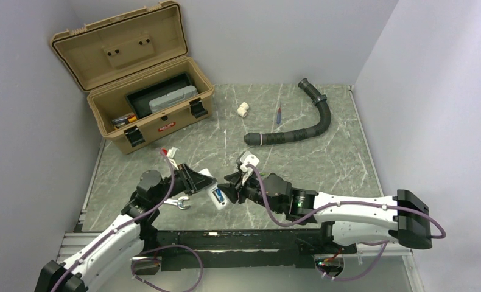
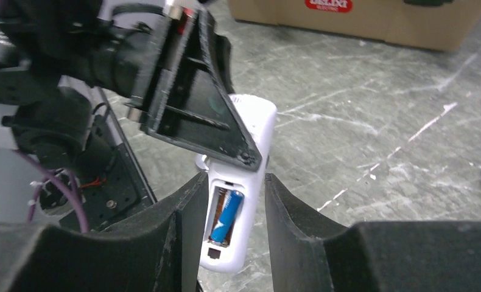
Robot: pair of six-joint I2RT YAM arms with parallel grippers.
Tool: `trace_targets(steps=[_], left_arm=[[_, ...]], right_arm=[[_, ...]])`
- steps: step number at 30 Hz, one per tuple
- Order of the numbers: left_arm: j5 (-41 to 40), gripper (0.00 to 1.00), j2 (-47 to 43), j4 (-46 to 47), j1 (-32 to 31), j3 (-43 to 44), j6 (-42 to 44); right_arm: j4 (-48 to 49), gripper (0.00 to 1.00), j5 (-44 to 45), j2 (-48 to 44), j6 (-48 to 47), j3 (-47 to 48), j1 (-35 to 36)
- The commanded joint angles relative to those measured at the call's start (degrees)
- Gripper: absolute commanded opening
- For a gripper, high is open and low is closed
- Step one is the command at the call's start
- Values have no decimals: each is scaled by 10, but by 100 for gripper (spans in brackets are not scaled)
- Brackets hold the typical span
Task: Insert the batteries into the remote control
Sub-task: Load the battery into the remote control.
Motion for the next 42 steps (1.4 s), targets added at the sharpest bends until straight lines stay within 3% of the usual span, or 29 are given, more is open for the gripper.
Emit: trace_targets(steps=[1,5,11,20,28,34,42], left_arm=[[84,0,32,87,-2,8,5],[105,0,39,96,-2,9,3],[126,0,32,17,-2,33,41],[154,0,27,-49,-2,57,87],[115,0,24,-75,-2,63,89],[82,0,13,-107,-2,72,97],[91,0,29,-66,-2,63,78]], right_arm=[[-10,40,-70,-44,-59,-10,-2],[-19,40,-104,-80,-97,-25,-2],[-11,40,-162,-96,-186,-53,-3],[56,39,-260,-109,-190,-97,-3],[168,43,-176,-52,-66,-110,-2],[117,45,-95,-25,4,-82,-1],[144,43,-111,-45,-24,-112,14]])
